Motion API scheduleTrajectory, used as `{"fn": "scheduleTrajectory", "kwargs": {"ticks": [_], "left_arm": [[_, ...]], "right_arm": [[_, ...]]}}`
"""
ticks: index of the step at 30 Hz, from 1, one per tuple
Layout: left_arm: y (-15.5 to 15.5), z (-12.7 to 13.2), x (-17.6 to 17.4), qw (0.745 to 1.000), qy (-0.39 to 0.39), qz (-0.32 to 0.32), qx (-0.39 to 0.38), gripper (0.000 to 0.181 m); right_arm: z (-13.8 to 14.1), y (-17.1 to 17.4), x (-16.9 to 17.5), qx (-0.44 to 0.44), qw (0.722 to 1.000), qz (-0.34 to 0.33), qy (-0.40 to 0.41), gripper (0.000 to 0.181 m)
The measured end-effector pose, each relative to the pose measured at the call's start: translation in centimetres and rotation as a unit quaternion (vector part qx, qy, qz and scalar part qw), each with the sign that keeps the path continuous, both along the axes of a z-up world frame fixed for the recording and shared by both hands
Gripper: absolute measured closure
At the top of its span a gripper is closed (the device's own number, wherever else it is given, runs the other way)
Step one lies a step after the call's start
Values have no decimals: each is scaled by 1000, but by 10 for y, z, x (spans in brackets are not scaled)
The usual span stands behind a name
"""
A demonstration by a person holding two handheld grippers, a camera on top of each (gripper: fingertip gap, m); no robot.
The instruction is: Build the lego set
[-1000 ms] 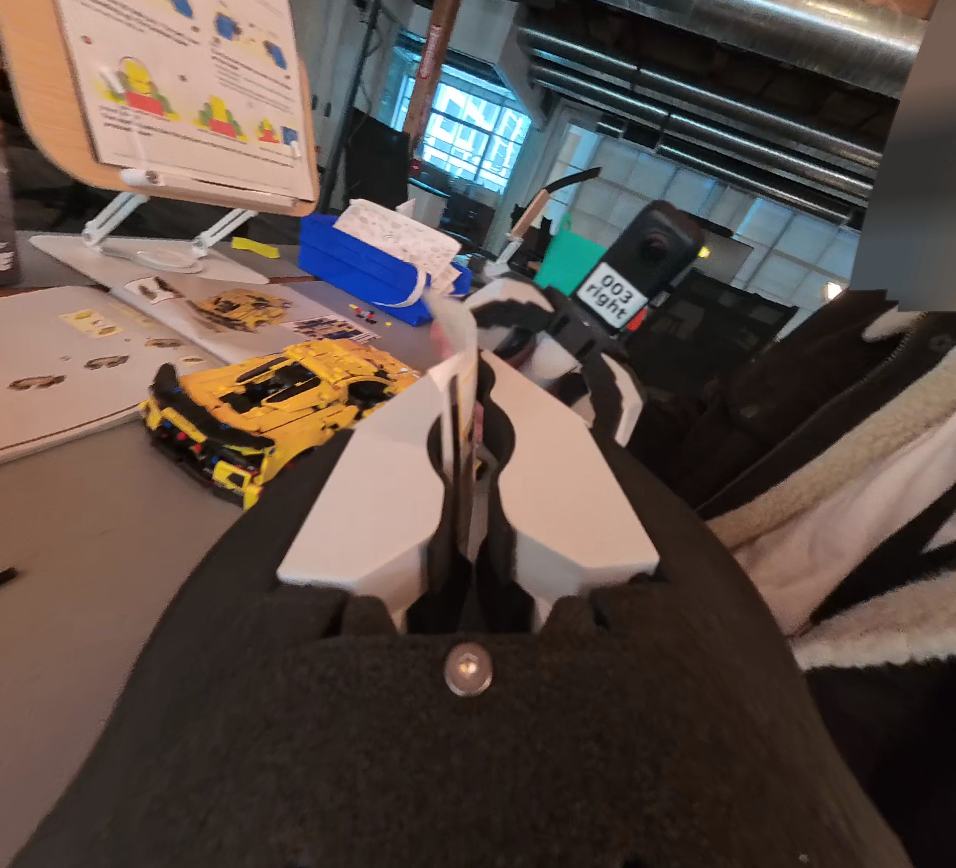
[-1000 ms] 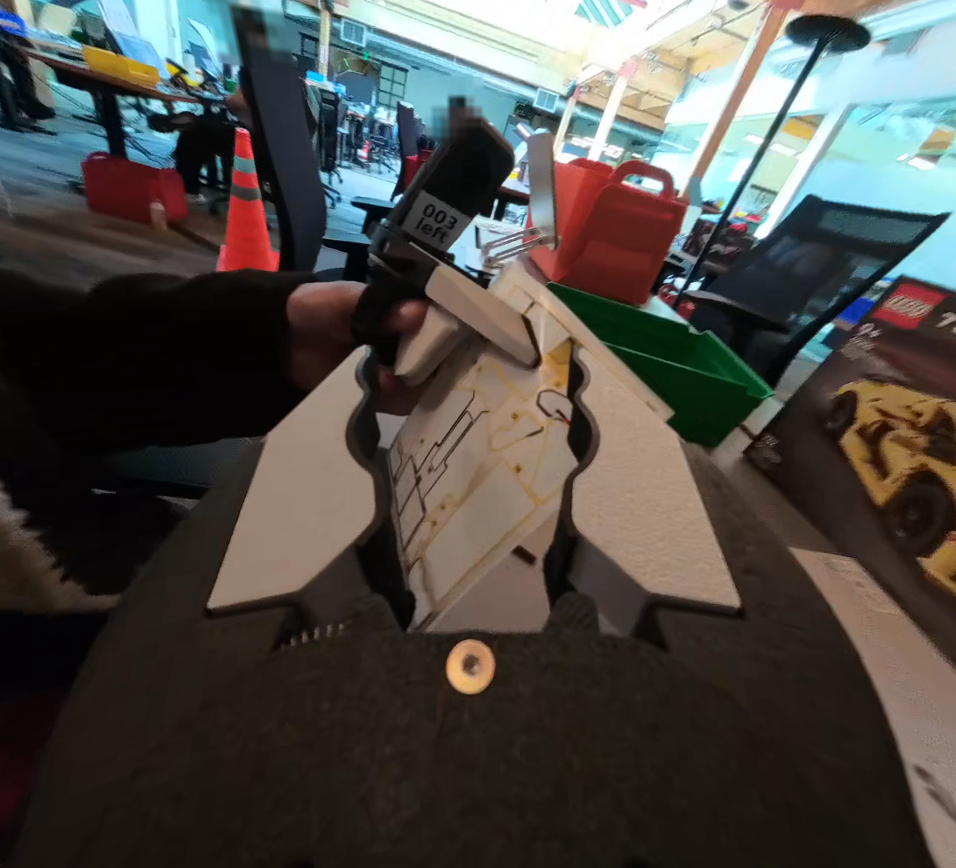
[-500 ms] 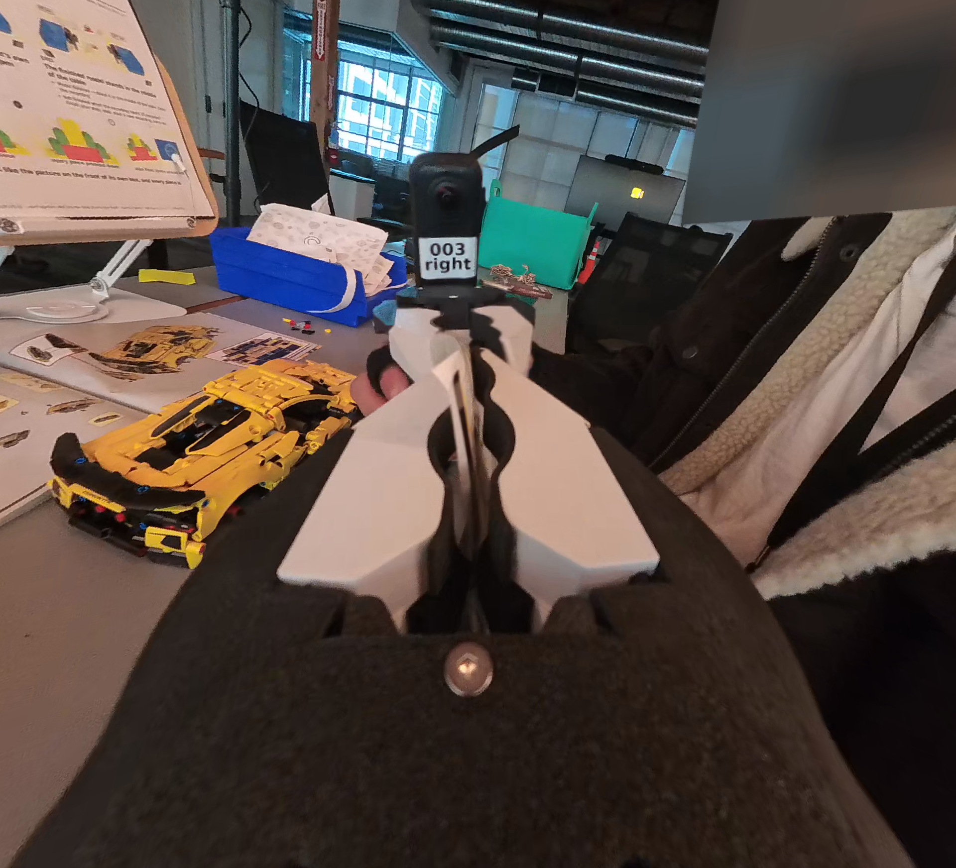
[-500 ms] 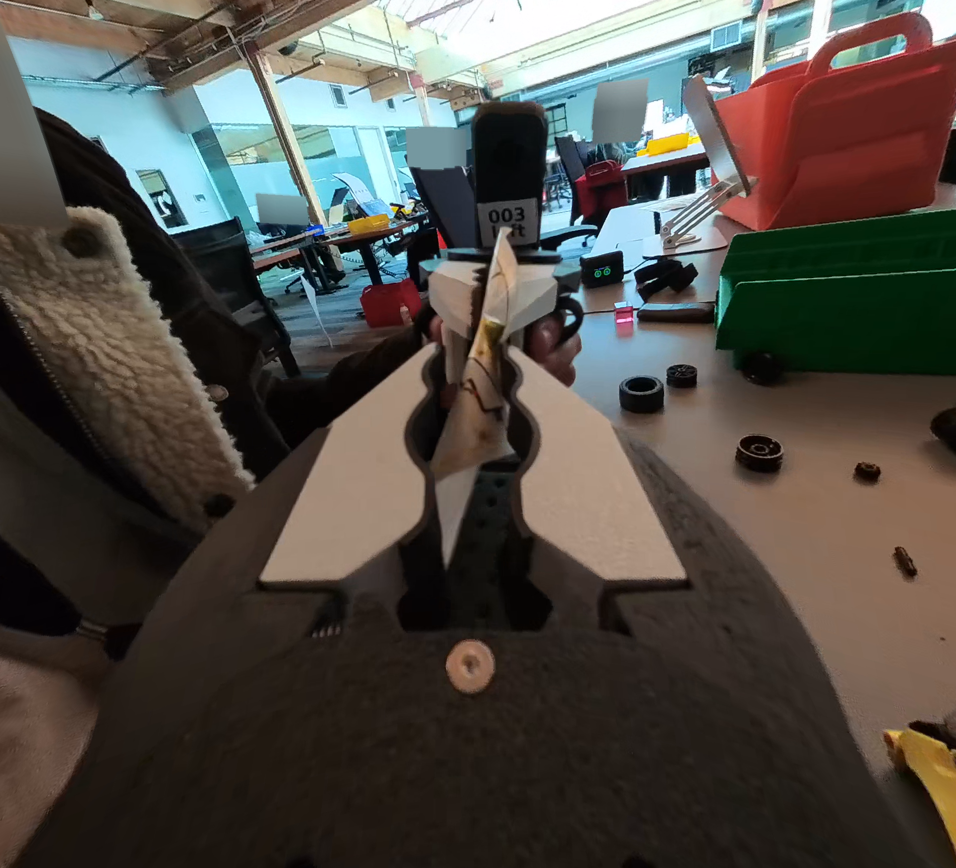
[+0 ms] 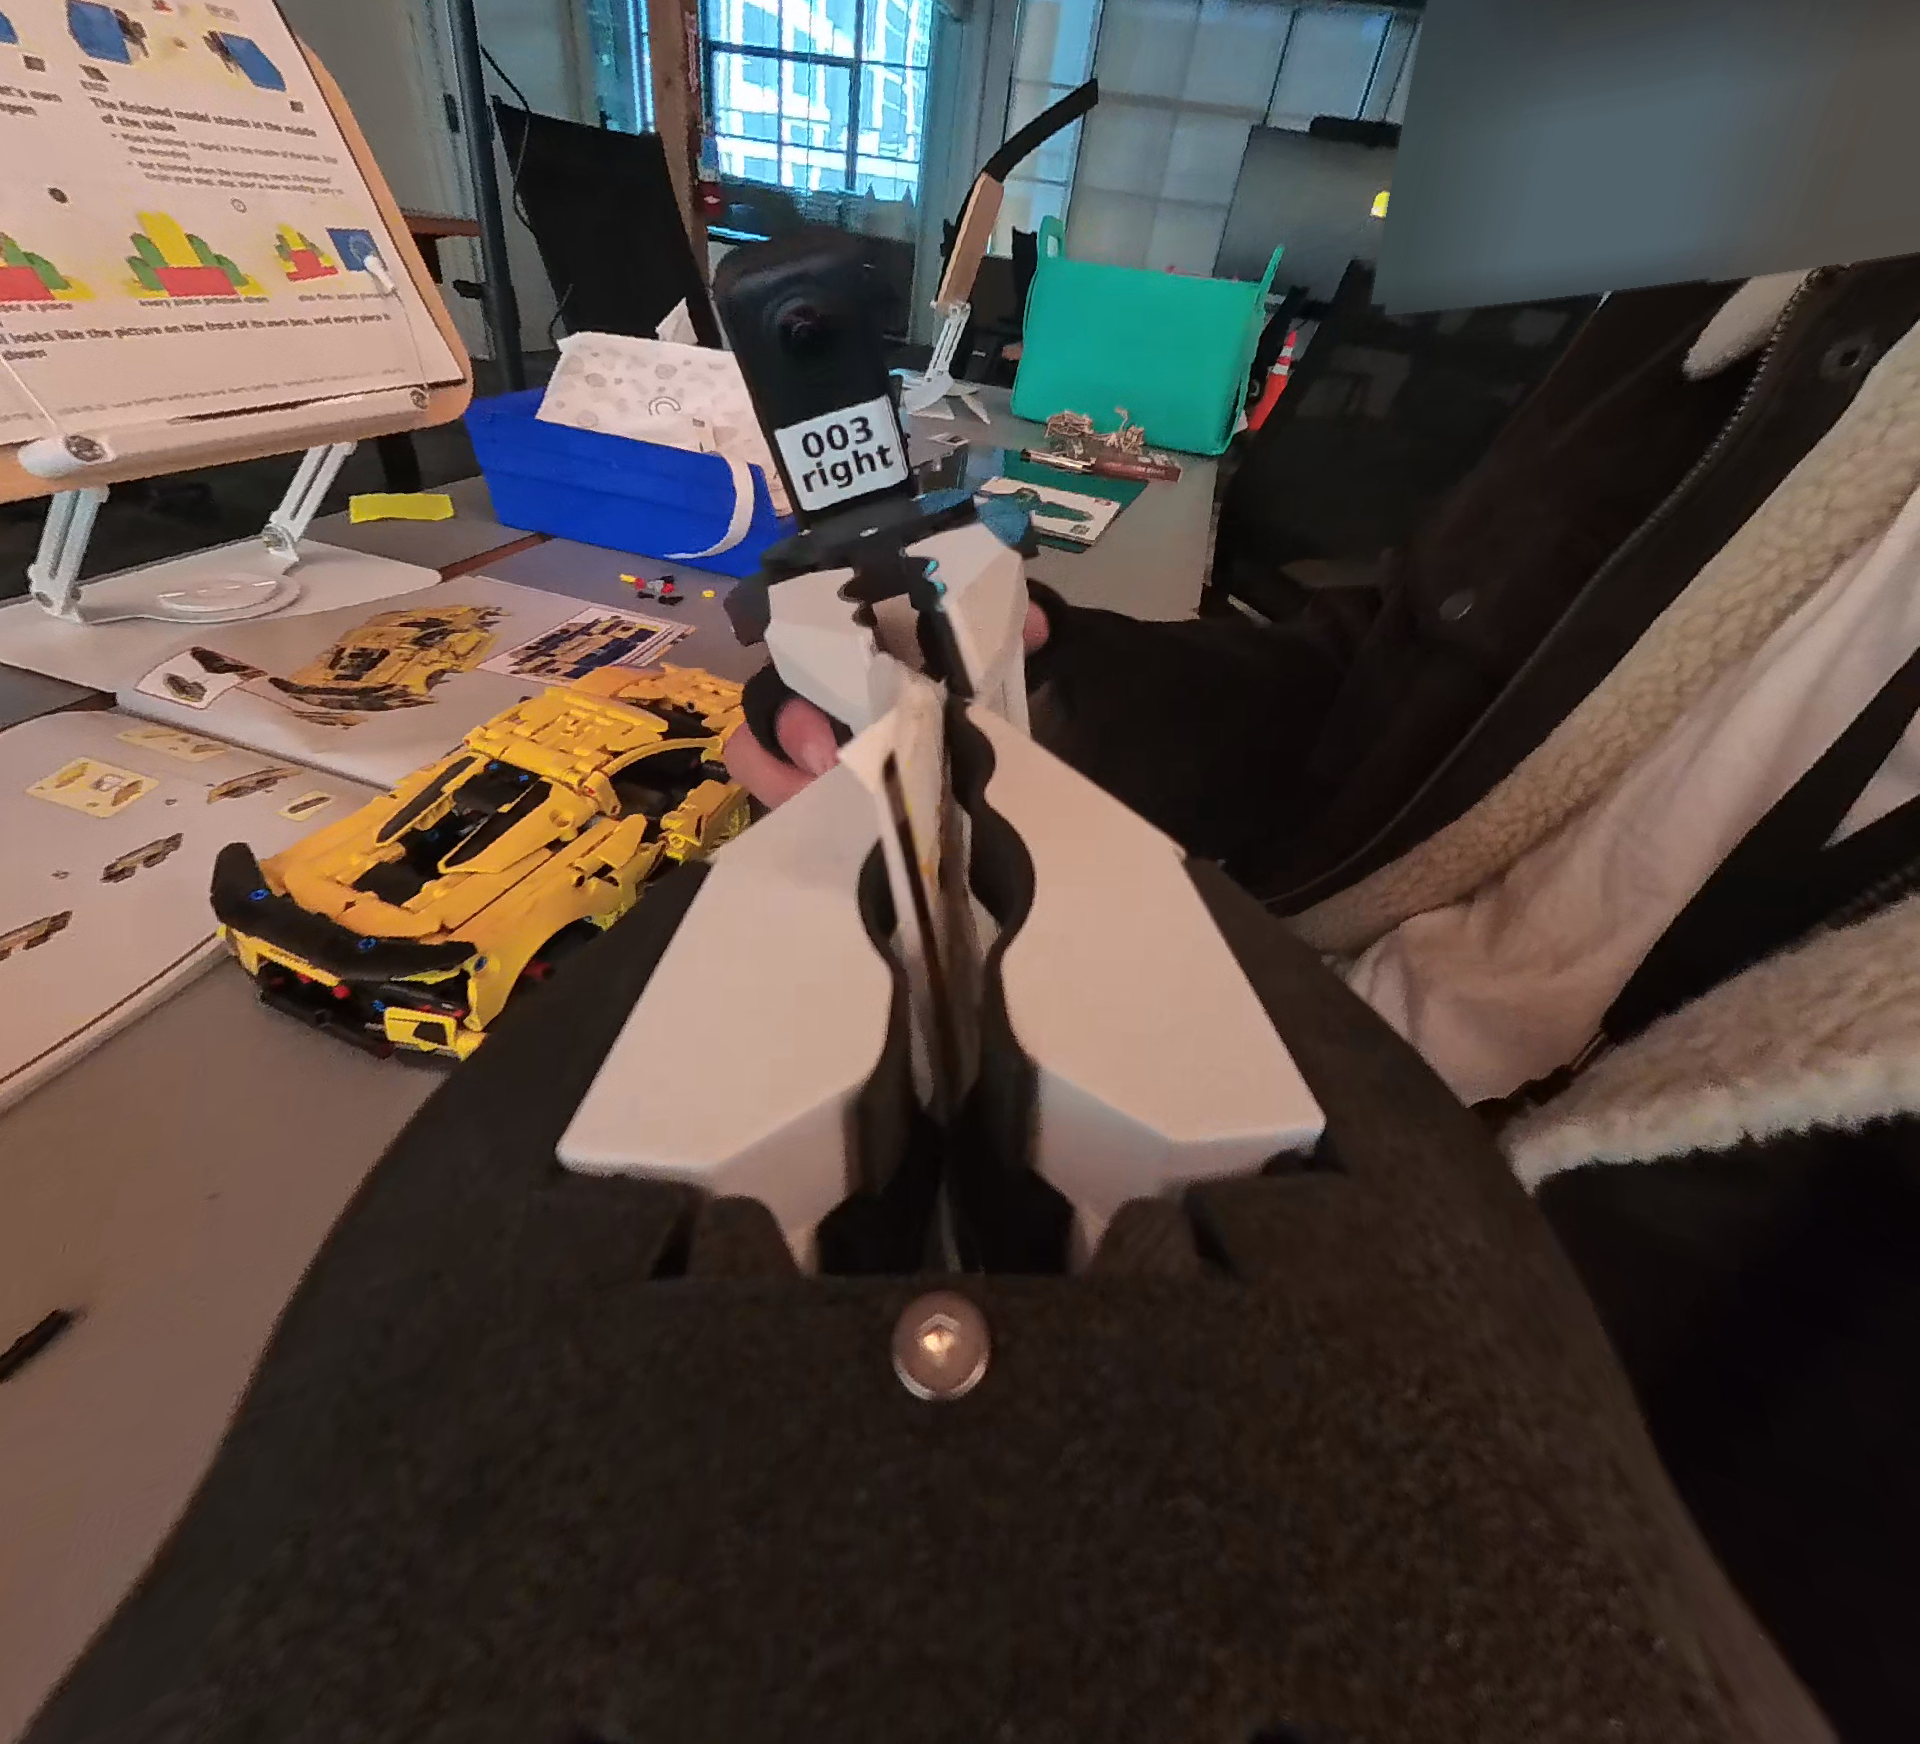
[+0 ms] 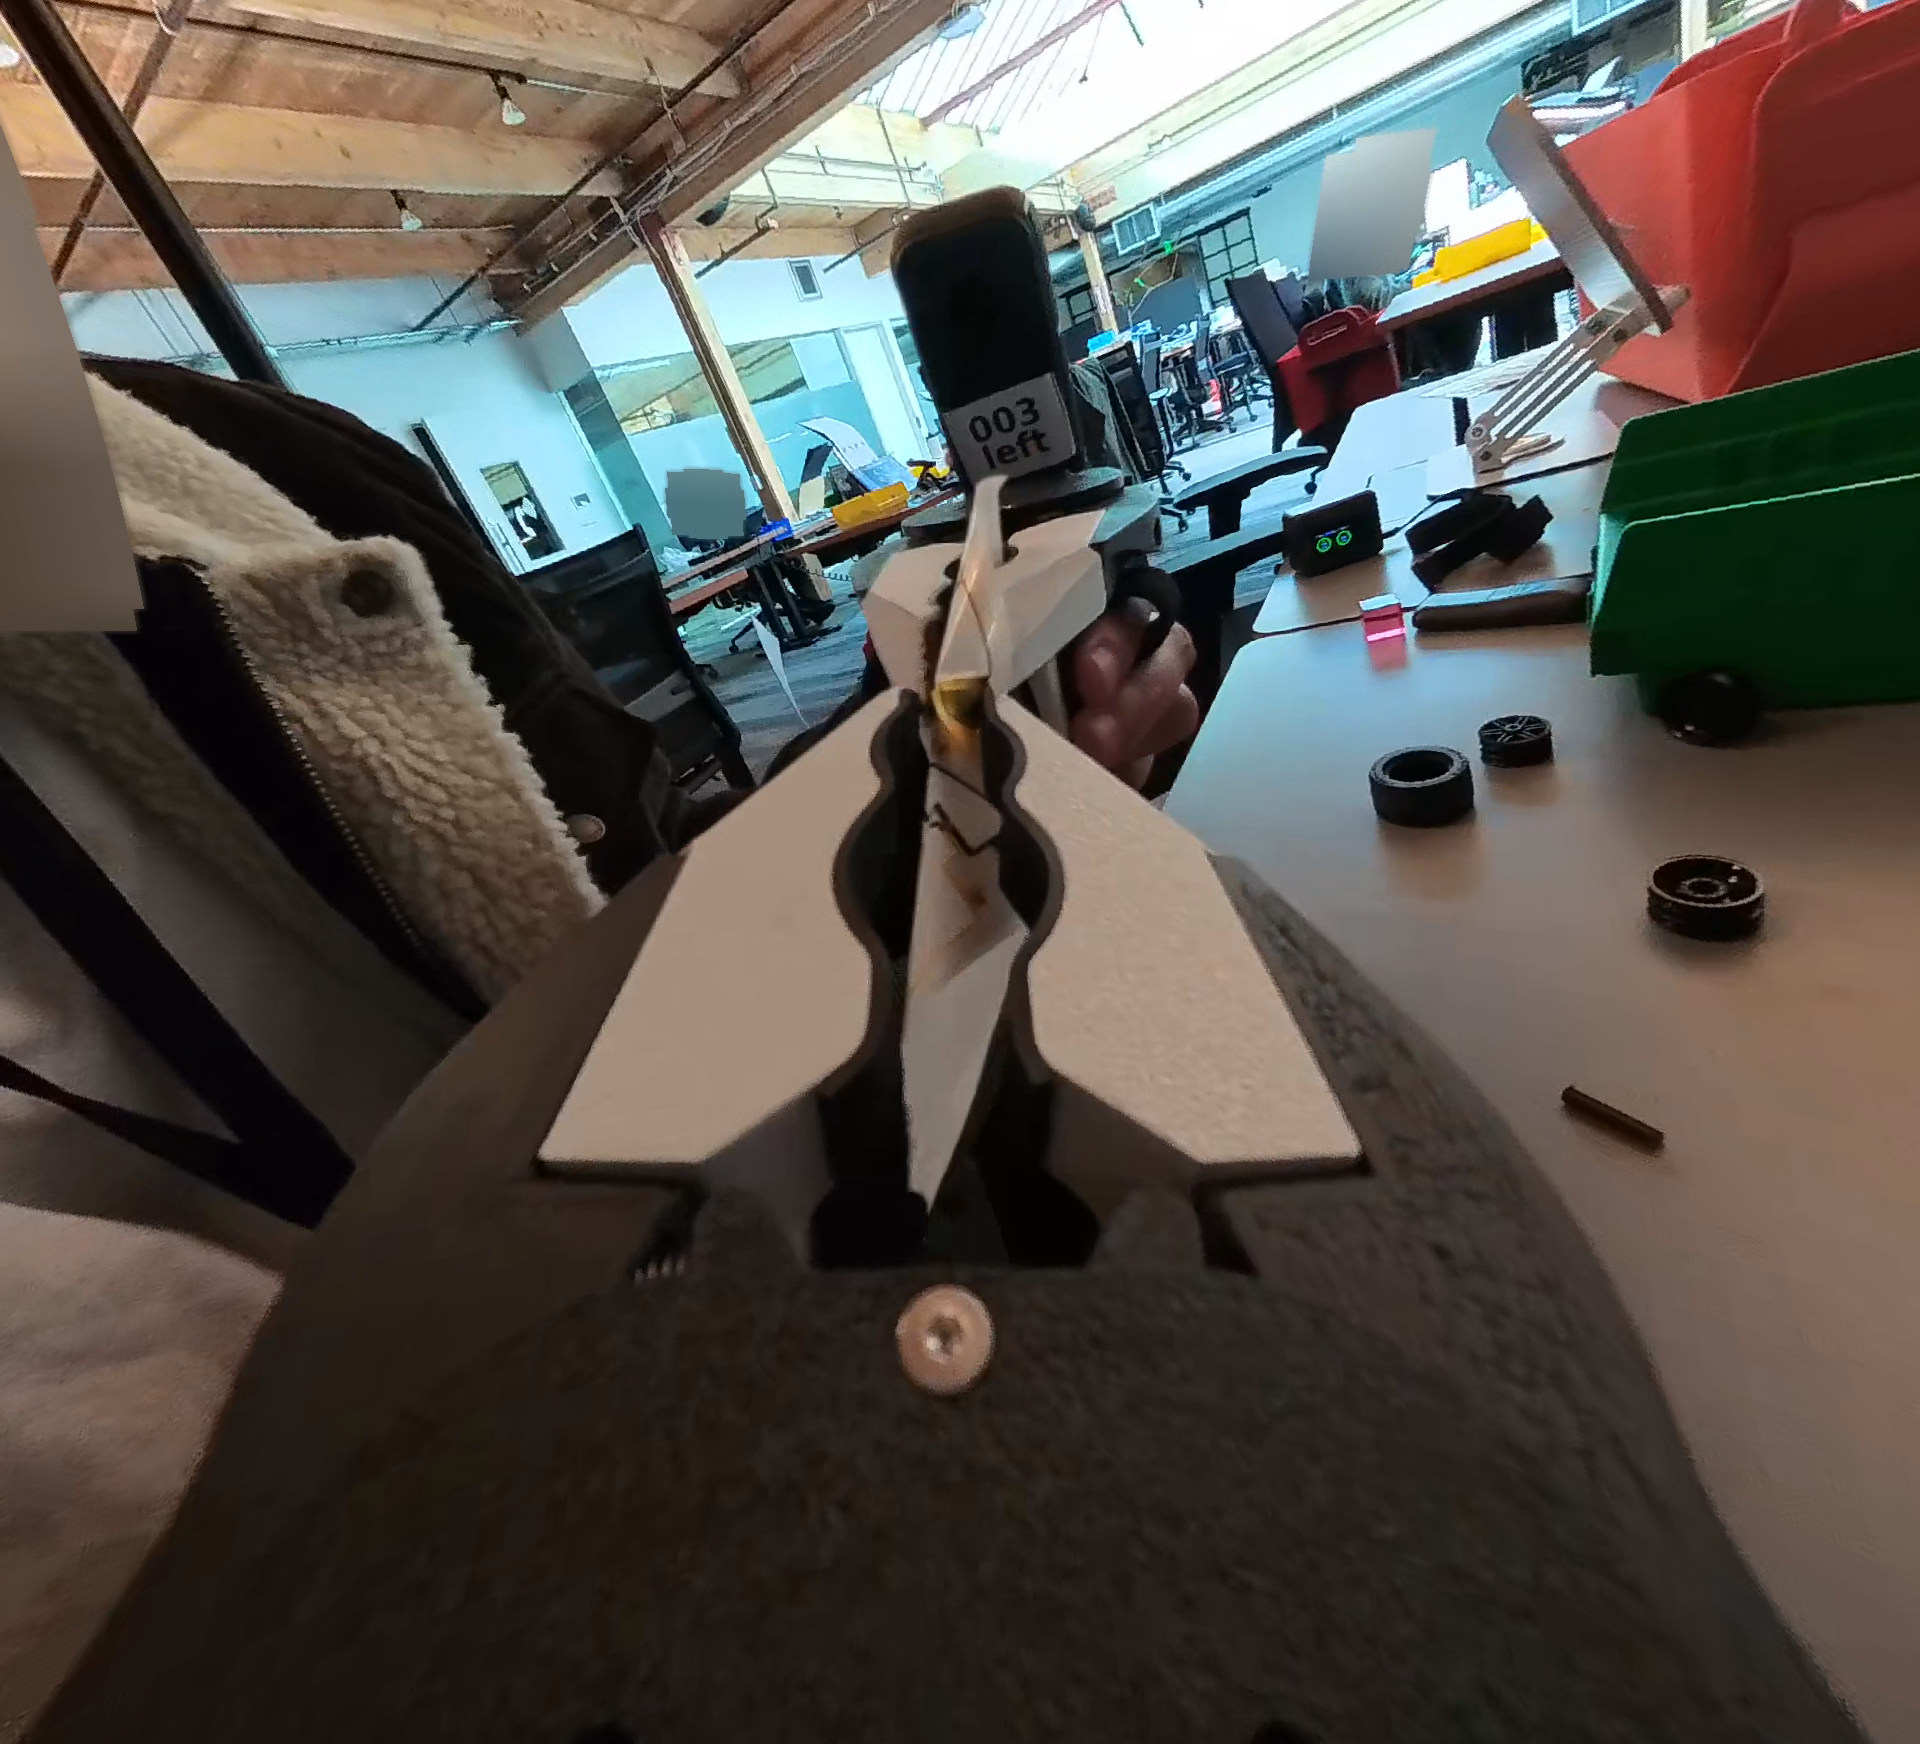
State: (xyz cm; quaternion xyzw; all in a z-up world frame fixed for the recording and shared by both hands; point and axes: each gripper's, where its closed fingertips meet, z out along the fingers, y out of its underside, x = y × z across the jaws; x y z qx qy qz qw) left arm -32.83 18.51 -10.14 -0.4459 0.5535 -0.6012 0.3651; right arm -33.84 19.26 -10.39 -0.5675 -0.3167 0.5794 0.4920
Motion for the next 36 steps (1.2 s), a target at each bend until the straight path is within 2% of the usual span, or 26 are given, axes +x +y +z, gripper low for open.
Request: {"fn": "scheduleTrajectory", "kwargs": {"ticks": [10,20,22,25,28,30,33,36], "left_arm": [[6,-5,1,1000,13,13,-5,181],[28,-18,-8,996,41,64,-42,181],[32,-19,-11,995,39,72,-61,181],[30,-20,-11,995,34,64,-70,181],[20,-21,-9,997,34,49,-46,181],[15,-18,-8,998,28,38,-38,181],[10,-17,-7,999,30,33,-32,181],[5,-14,-7,999,21,24,-32,181]], "right_arm": [[-2,7,6,0,1000,-20,-7,177],[0,21,21,12,997,-72,-10,181],[-3,22,17,49,993,-97,-45,179],[-13,24,1,119,976,-146,-112,163],[-21,23,-9,105,978,-133,-119,152],[-21,14,-12,85,987,-93,-103,157],[-20,10,-11,72,990,-72,-93,167],[-16,4,-11,50,995,-44,-68,170]]}}
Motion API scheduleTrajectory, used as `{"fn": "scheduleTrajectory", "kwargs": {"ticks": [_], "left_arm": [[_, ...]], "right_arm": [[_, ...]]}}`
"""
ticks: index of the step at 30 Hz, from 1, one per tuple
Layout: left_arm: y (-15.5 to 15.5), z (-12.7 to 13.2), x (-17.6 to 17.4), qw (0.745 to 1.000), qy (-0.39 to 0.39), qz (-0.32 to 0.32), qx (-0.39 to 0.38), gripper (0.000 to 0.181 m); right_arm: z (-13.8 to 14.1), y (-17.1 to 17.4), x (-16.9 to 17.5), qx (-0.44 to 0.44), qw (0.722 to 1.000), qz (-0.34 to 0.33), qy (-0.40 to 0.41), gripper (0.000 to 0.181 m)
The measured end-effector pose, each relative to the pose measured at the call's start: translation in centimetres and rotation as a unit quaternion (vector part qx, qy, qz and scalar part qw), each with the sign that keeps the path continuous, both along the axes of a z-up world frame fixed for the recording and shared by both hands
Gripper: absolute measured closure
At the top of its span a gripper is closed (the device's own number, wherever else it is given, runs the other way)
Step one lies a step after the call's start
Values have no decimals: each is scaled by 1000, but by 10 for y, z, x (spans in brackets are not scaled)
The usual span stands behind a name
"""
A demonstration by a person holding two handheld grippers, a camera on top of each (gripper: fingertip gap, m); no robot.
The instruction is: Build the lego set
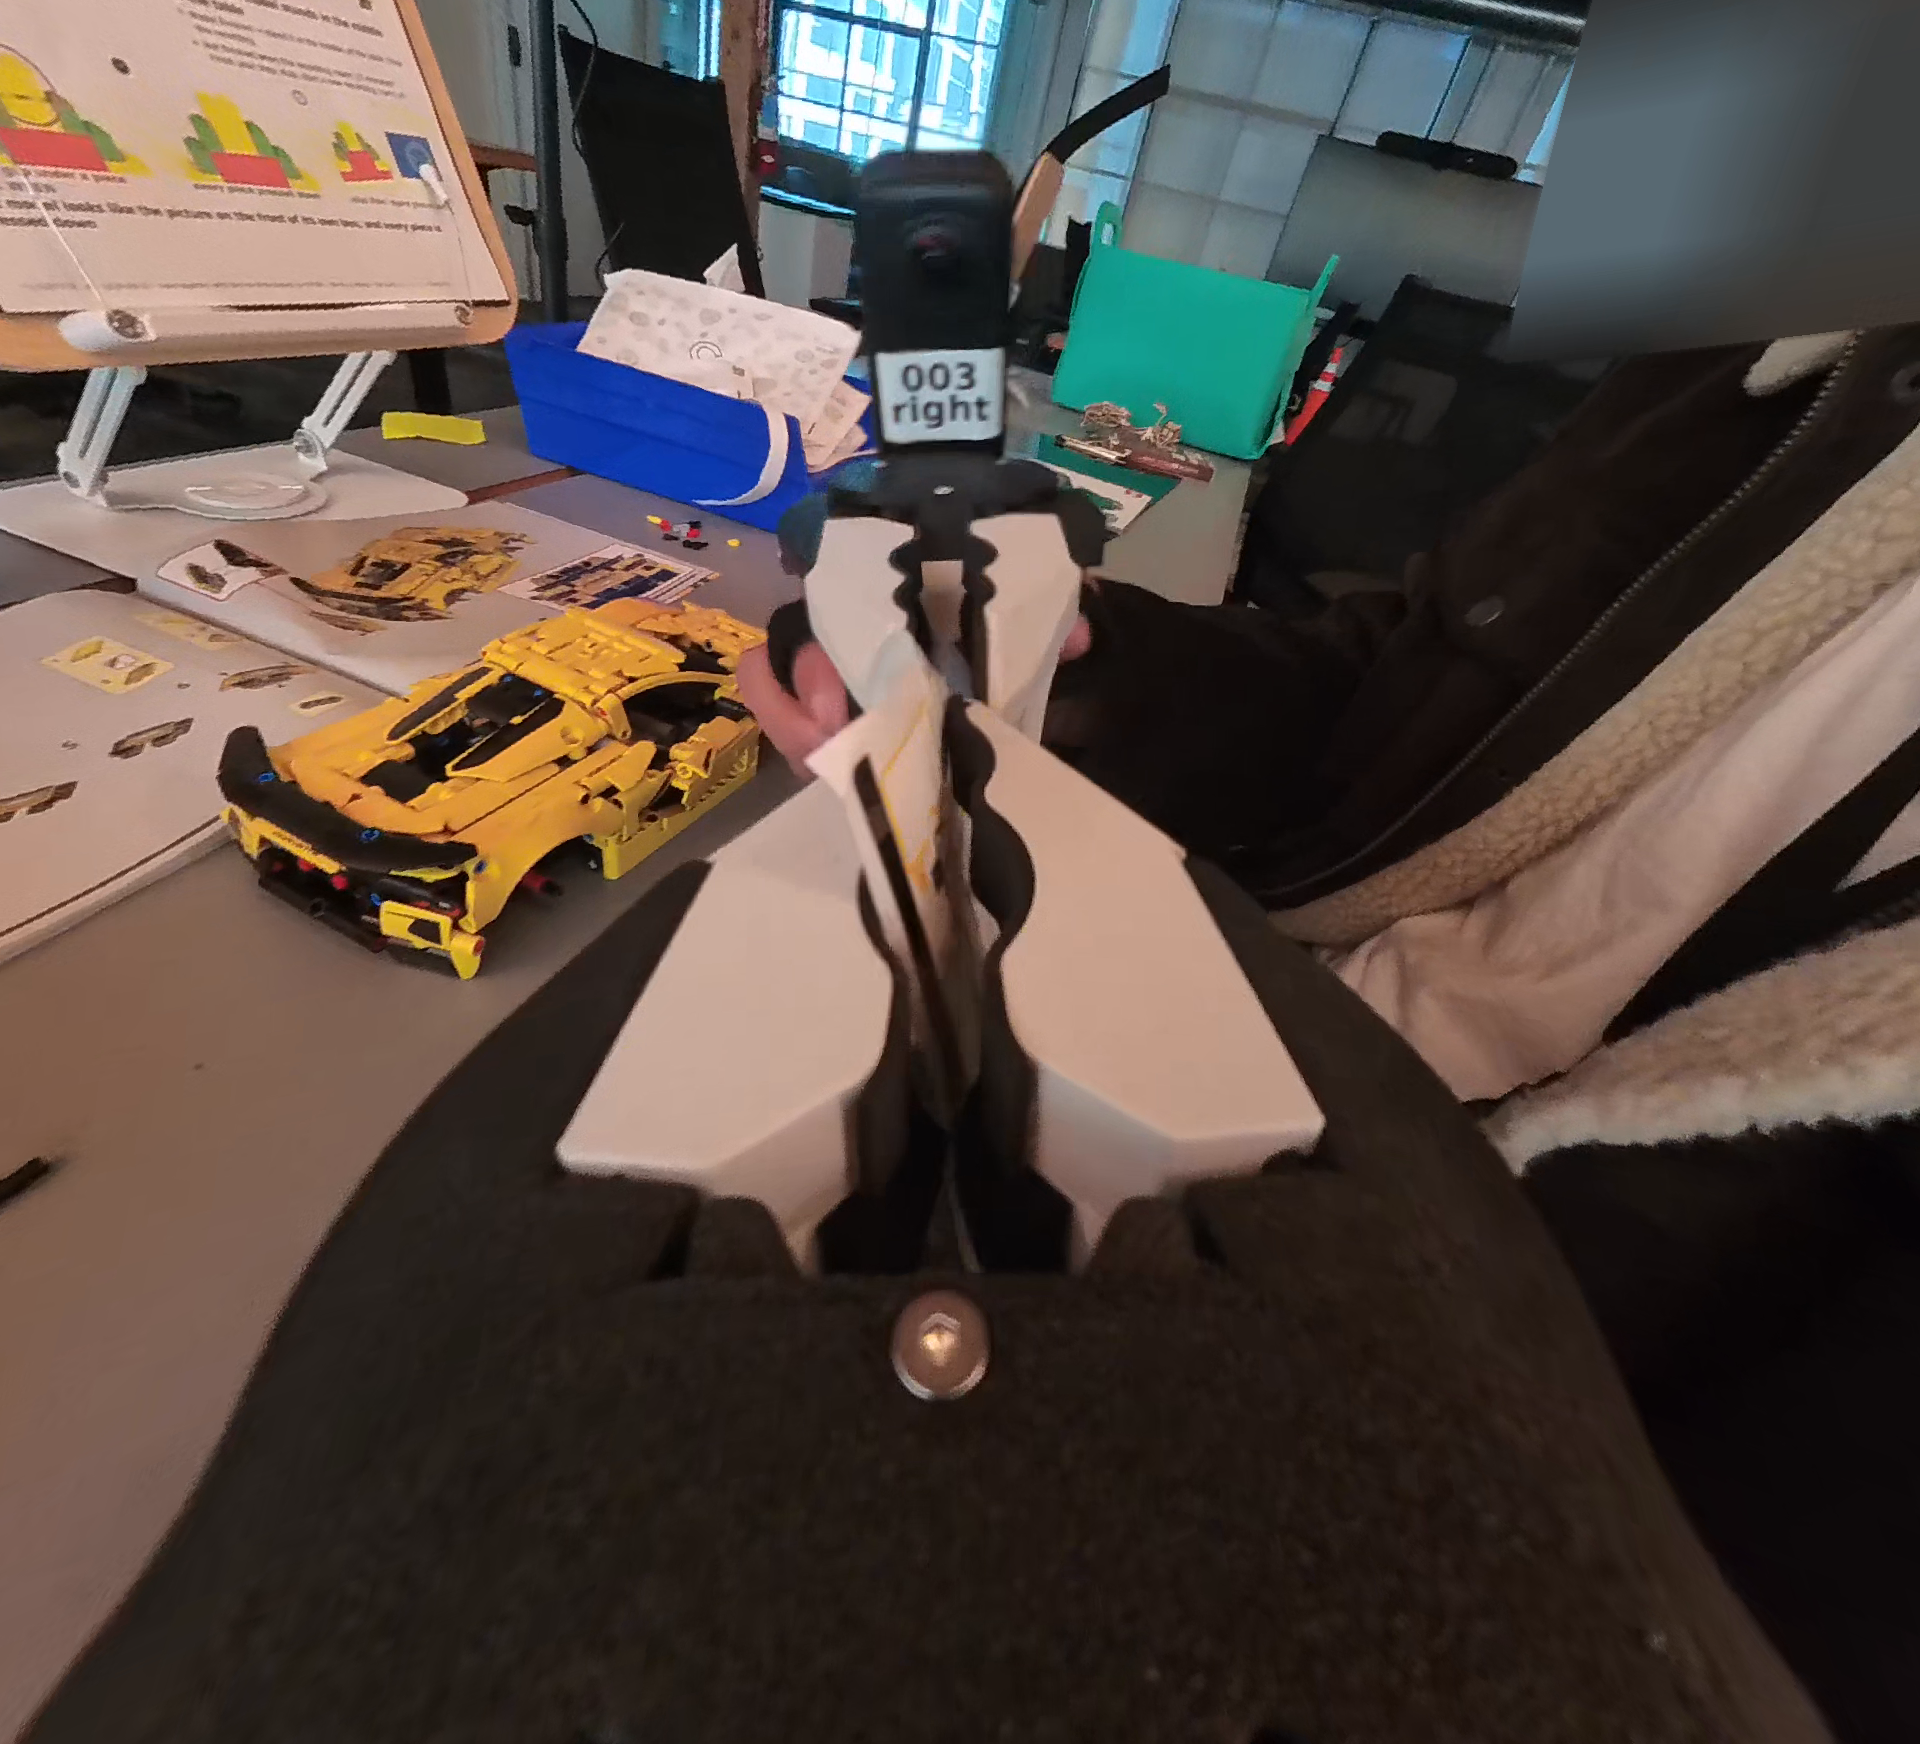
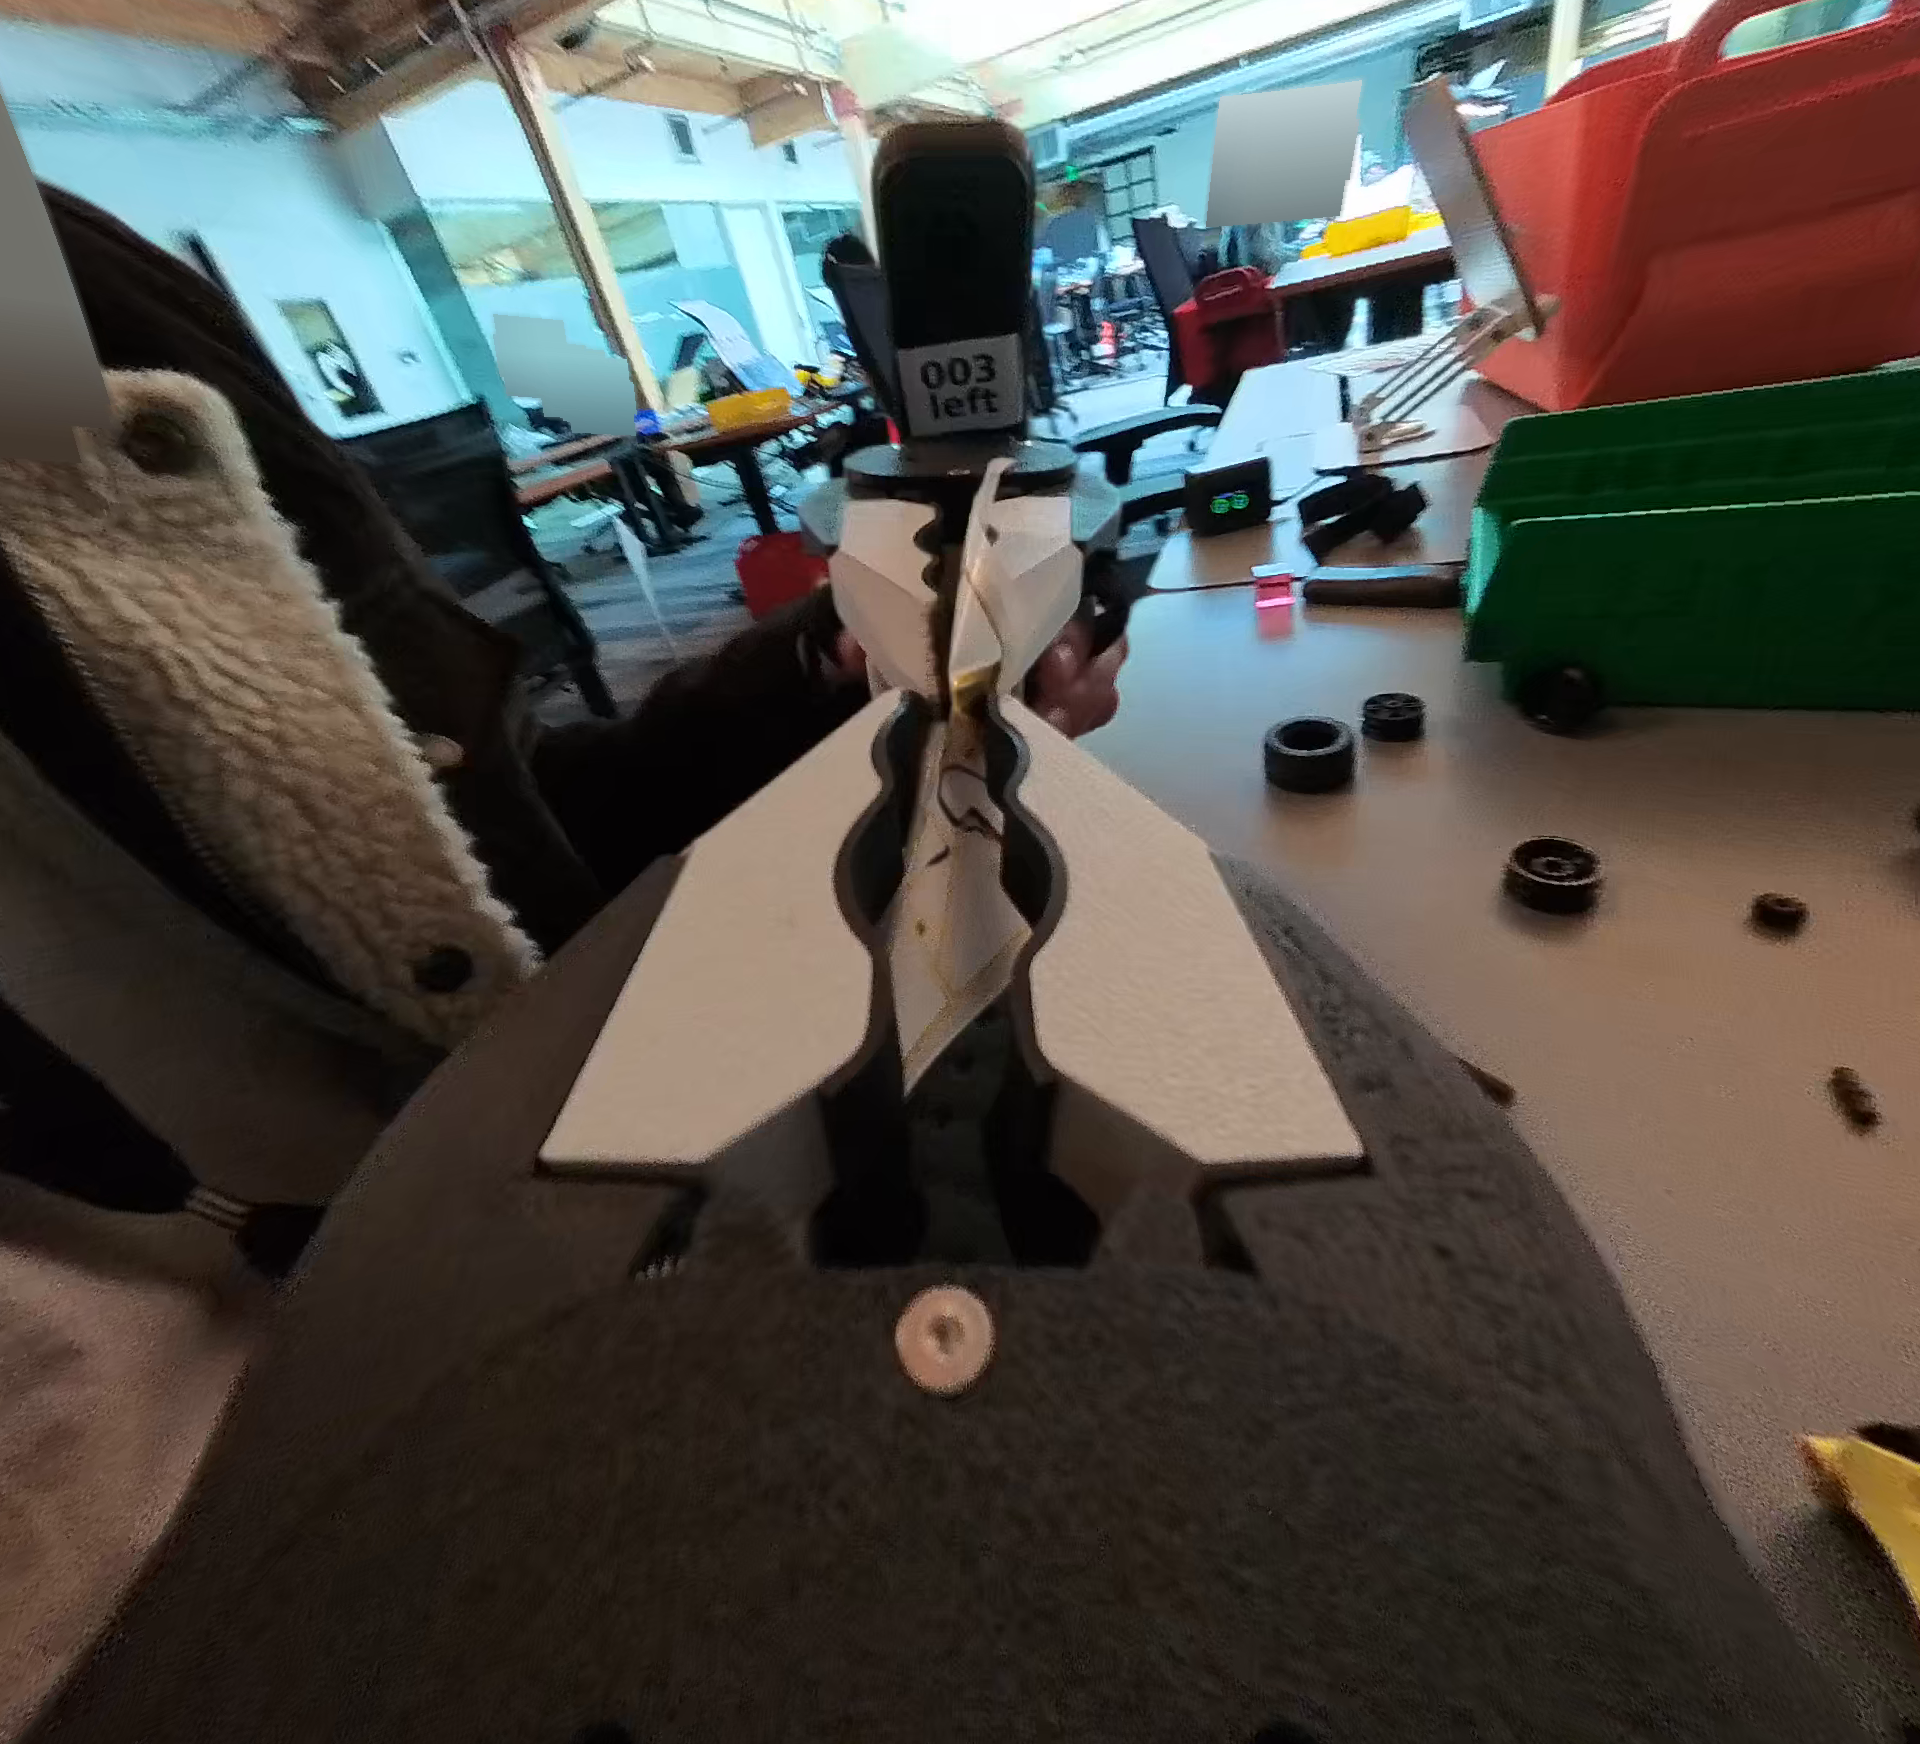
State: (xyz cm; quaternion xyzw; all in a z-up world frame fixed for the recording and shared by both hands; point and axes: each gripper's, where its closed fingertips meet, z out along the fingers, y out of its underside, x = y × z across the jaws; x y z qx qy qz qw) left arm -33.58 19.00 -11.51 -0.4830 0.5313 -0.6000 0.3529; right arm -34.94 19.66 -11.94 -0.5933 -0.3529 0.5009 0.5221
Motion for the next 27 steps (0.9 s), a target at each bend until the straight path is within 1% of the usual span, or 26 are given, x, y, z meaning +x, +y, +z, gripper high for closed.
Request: {"fn": "scheduleTrajectory", "kwargs": {"ticks": [2,6,8,10,13,15,17,19,23,25,27], "left_arm": [[-2,1,0,1000,2,0,7,181],[-4,-1,1,1000,14,9,23,181],[-4,0,1,1000,15,10,22,181],[-2,-1,1,1000,17,14,22,181],[1,-2,0,1000,17,20,14,181],[1,-1,-1,1000,12,19,6,181],[1,0,-1,1000,11,18,5,181],[-1,0,-1,1000,9,13,7,181],[-6,3,-1,1000,-4,-3,4,181],[-9,5,-2,1000,-15,-15,2,181],[-15,8,-4,999,-27,-32,2,181]], "right_arm": [[4,-3,2,-21,999,19,21,171],[13,-6,8,-29,998,34,51,181],[8,-6,5,-27,999,34,31,181],[6,-5,5,-6,1000,19,22,181],[6,-7,4,-5,1000,26,17,170],[6,-1,6,6,1000,2,7,163],[5,3,9,16,1000,-16,-1,162],[3,3,7,15,1000,-15,-10,162],[2,-3,2,-6,1000,11,3,166],[5,-9,2,-23,999,39,21,171],[9,-17,0,-41,996,70,42,169]]}}
